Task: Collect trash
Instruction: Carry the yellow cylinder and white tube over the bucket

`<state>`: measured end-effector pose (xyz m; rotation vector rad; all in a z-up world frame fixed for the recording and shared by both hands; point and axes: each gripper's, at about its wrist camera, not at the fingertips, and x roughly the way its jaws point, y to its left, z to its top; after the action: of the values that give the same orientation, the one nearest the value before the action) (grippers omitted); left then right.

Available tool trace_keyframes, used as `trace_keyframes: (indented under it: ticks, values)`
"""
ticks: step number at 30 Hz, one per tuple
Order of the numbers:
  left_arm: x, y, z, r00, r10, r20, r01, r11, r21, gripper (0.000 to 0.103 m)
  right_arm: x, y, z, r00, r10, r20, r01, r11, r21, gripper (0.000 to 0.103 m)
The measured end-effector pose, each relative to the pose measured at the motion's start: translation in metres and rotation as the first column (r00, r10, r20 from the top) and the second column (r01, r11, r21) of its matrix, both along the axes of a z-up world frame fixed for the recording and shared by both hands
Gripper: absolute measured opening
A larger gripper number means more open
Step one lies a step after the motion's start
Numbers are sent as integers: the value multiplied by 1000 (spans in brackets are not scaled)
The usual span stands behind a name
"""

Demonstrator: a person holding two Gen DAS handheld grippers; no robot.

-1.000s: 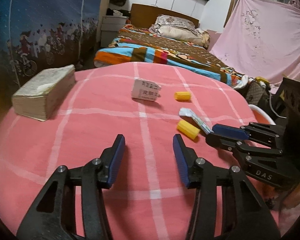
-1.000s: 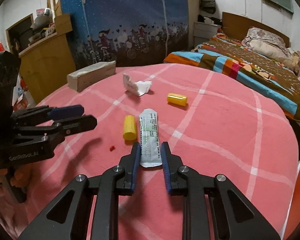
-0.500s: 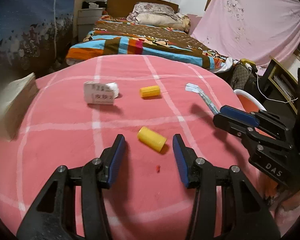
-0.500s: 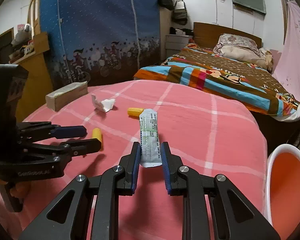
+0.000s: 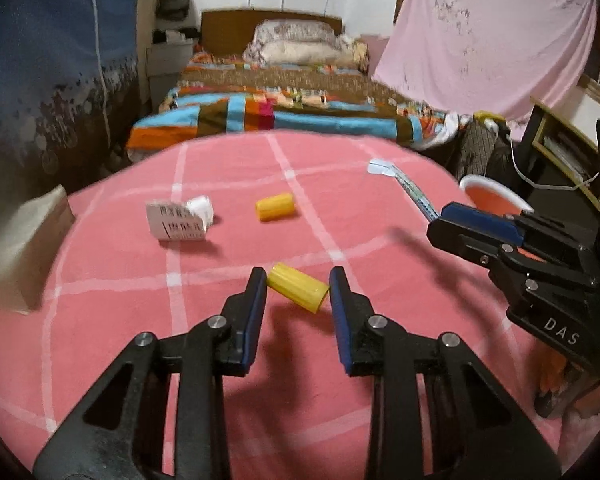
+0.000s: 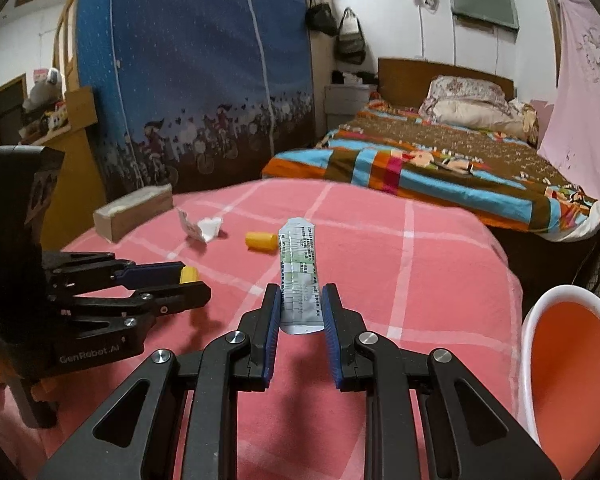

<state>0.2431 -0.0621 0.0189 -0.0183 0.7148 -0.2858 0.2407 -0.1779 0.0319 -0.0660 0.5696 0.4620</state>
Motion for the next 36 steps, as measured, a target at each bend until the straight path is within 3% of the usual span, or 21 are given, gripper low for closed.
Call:
trace_keyframes:
  ticks: [8, 12, 18, 21, 27, 36]
  values:
    - [-24, -6, 37, 972, 73, 225, -49, 993, -110, 13, -33, -30, 24, 973, -75, 216, 47, 990, 132, 19]
    - [-35, -21, 57, 935, 68, 347, -28, 992, -120, 13, -52, -46, 36, 926, -136, 352, 80, 982, 170, 19]
    - [-46, -48, 77, 884, 6, 468, 46, 994, -99, 13, -72, -72, 47, 837, -234, 495, 141, 966, 218, 19]
    - [-49, -62, 83, 859, -28, 511, 78, 994, -78, 13, -78, -87, 50, 801, -286, 526, 184, 954, 237, 19]
    - [-52, -96, 86, 825, -99, 557, 143, 989, -36, 13, -80, -126, 49, 764, -390, 515, 274, 917, 289, 19]
    - [-46, -145, 83, 813, -209, 544, 256, 967, -11, 13, -87, -179, 43, 703, -541, 461, 410, 839, 358, 19]
